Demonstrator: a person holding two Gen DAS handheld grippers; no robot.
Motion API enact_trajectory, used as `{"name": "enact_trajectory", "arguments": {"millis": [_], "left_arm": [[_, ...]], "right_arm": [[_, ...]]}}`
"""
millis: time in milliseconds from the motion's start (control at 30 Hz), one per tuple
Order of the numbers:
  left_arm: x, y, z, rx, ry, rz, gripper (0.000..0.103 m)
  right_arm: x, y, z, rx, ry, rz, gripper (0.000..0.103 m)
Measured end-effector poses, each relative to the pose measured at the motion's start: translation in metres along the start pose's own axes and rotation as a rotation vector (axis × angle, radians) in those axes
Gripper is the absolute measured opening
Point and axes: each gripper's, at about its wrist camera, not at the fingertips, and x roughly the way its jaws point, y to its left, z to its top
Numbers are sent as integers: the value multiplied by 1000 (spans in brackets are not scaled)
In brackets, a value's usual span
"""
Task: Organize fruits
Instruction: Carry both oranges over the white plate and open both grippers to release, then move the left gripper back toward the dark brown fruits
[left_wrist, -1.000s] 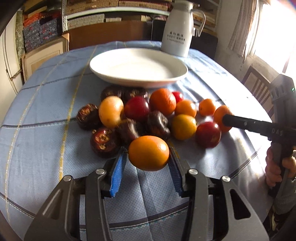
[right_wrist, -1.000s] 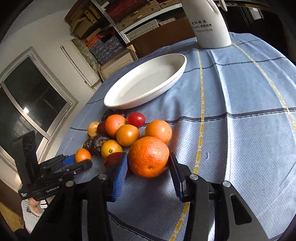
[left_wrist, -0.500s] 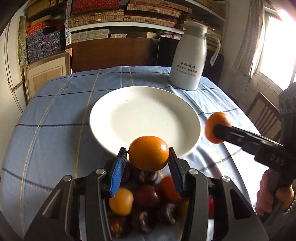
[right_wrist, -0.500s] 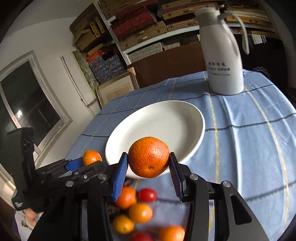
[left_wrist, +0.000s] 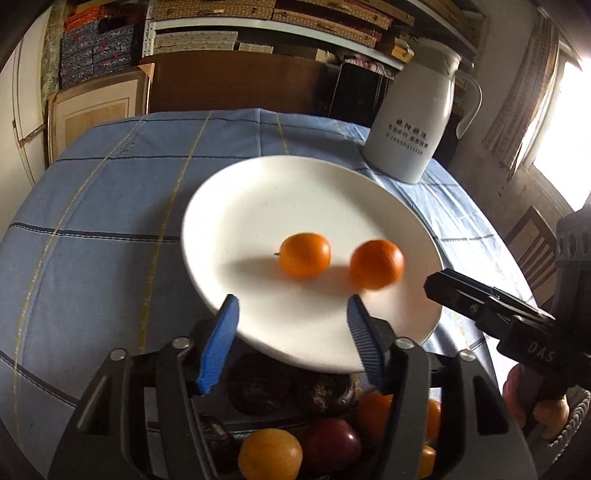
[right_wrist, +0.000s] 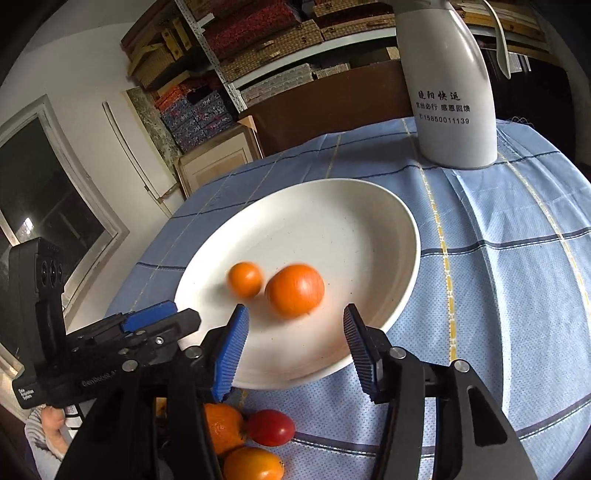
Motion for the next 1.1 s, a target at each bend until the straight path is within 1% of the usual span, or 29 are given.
{"name": "enact_trajectory", "arguments": {"millis": [133,233,300,400,467,533,600,667,767,800,867,967,1100], "left_arm": [[-12,9,-2,-22,-20,17,63],[-24,20,-6,-43,-48,38,63],[-31,28,-12,-57,-61,53,63],[-36,38,-26,-74,-51,81,63],[-38,42,-37,-80,-37,88,64],[-39,41,-45,-74,-23,102,67],[-36,37,-48,-50,-11,113,67],[-30,31,-45,-26,4,117,67],[-15,25,-40,13,46,130,67],[-9,23,-37,19,61,133,67],[-5,22,-33,20,66,125,67],[-2,22,-28,26,79,124,67],[2,26,-23,3,93,100,69]], "right_arm": [[-13,-1,-1,-10,-37,-11,54],[-24,-7,-4,13,-60,-3,54],[-31,-12,-8,34,-65,0,54],[-38,-17,-15,52,-66,-9,57],[-39,-18,-21,46,-51,-26,64],[-37,-17,-29,27,-26,-54,65],[-36,-13,-35,6,-6,-73,65],[-32,-9,-41,-21,25,-104,67],[-20,-5,-44,-51,71,-136,68],[-16,-5,-43,-54,82,-140,68],[-8,-7,-39,-39,99,-132,68],[-5,-12,-32,-9,91,-120,68],[4,-20,-23,35,103,-99,68]]}}
